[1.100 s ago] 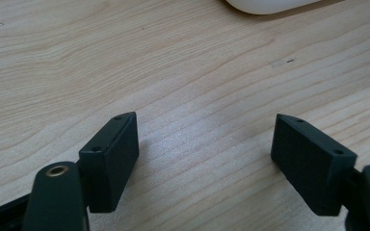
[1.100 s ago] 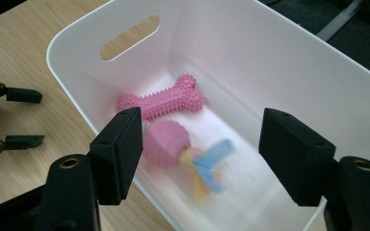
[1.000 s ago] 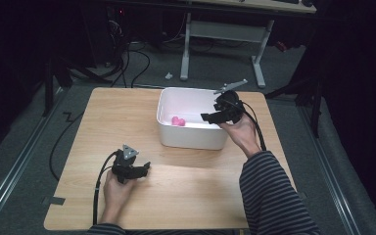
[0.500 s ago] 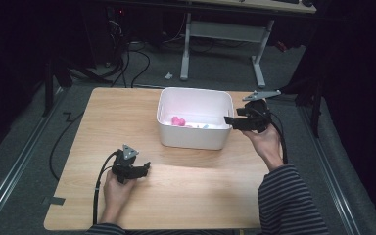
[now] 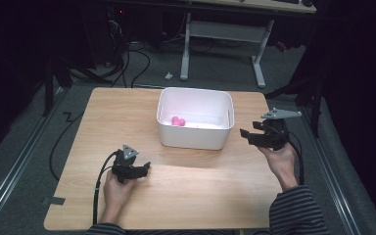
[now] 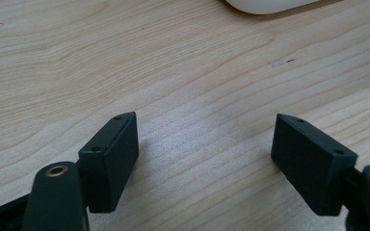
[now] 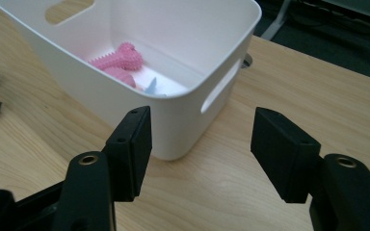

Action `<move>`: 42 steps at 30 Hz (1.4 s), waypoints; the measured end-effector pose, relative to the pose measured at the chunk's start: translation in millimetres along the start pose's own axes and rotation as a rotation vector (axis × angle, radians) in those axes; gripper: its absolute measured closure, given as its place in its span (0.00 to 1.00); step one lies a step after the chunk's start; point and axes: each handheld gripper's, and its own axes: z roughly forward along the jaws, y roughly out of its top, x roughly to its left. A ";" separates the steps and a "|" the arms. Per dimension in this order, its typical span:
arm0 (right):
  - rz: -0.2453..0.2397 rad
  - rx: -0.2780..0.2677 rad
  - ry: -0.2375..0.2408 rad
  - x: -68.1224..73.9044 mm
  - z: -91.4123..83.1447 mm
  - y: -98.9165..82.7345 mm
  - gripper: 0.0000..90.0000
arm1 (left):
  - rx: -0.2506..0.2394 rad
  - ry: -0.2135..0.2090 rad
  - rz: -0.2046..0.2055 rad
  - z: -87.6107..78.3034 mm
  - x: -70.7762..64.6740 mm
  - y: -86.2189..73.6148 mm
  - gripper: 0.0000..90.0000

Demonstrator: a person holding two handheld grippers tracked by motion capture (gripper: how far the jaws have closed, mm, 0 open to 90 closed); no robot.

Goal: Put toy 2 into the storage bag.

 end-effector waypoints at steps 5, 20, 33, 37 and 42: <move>0.021 0.010 -0.021 -1.9 -2.9 -23.3 0.44 | 0.001 -0.001 0.000 -0.1 0.0 0.0 0.28; 0.093 0.018 -0.085 1.8 17.2 -105.0 0.44 | 0.001 0.000 0.000 -0.1 -0.1 0.0 0.28; 0.143 0.030 -0.108 1.5 47.3 -138.4 0.45 | 0.001 0.000 -0.001 -0.1 -0.1 0.0 0.28; 0.140 0.033 -0.111 2.8 52.7 -140.4 0.45 | 0.002 0.000 -0.001 -0.2 -0.2 0.0 0.28; 0.146 0.035 -0.109 3.7 57.9 -142.7 0.44 | 0.001 0.000 -0.001 -0.2 -0.2 0.0 0.28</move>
